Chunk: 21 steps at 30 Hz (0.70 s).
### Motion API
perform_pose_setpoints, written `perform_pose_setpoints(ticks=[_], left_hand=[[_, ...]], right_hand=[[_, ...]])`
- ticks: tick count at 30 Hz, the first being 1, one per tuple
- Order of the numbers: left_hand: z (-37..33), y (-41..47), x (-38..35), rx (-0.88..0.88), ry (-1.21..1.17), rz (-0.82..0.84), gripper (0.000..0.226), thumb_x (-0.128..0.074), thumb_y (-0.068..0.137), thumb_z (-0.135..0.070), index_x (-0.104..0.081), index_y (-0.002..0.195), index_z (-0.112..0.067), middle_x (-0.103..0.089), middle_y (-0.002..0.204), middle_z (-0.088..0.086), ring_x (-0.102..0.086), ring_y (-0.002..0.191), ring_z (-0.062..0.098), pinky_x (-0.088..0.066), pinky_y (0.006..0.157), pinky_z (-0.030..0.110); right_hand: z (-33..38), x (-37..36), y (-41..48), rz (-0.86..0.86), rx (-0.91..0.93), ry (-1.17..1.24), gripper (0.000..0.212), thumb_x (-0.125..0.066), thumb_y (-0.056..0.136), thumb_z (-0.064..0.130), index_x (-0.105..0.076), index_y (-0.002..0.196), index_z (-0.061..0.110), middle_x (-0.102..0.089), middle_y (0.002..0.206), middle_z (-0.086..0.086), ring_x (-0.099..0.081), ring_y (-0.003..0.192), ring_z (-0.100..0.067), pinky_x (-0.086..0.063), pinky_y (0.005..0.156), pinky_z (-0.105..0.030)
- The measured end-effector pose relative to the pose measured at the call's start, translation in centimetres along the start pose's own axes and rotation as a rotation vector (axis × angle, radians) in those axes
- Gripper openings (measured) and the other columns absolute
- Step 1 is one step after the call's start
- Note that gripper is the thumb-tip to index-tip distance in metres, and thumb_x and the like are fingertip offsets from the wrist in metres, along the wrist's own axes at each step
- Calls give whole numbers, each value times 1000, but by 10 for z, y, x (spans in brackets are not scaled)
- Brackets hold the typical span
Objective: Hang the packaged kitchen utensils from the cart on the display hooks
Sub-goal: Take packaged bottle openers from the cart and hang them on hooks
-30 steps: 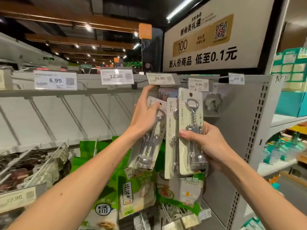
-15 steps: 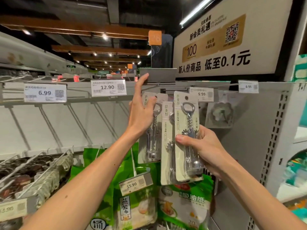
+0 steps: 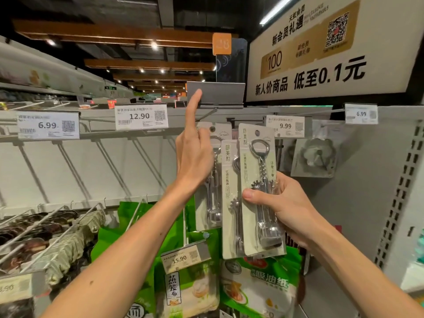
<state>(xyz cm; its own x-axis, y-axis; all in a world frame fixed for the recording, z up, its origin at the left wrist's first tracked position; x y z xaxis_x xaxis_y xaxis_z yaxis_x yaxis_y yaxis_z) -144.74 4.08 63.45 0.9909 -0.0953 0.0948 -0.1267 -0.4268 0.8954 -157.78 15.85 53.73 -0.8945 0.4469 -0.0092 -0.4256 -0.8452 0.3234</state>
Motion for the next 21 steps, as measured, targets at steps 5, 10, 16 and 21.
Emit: perform_pose_setpoints(ticks=[5,10,16,21], left_hand=[[0,5,2,-49,85,-12,65,-41,99,0,-22,155,-29,-38,92,-65,-49,47,25,-53,55,45],[10,3,-2,-27,127,16,78,-45,93,6,-19,154,-35,-27,158,-18,-48,48,6,-48,53,20],[16,-1,0,-95,197,43,78,-51,93,1,-16,151,-38,-51,111,-25,-55,67,14,-54,65,40],[-1,-2,20,-54,385,75,65,-53,100,-20,-22,154,-39,-48,103,0,-48,85,11,-38,78,21]], right_hand=[[0,0,4,23,7,-7,59,-85,57,18,-66,113,10,-77,103,-5,-73,98,-22,-53,96,-45],[3,-2,8,42,41,-28,58,-85,57,18,-67,111,10,-77,103,-6,-73,97,-23,-54,93,-46],[4,-3,10,33,92,-47,53,-84,55,18,-67,105,13,-78,98,-1,-74,91,-18,-57,83,-35],[0,0,11,23,127,-64,54,-84,53,20,-66,104,13,-78,96,2,-74,90,-15,-58,78,-27]])
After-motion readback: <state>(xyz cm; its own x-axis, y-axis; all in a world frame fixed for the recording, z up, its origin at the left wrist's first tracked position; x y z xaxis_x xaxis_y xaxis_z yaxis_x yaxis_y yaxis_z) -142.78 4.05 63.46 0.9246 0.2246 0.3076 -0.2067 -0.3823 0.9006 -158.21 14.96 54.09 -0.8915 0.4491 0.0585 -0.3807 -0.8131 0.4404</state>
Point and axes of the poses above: each hand's wrist, its own y-axis towards the middle knuckle, its own x-axis out of the back of the hand, z = x × y, the point moved 8 cm from there along y, towards the middle knuckle
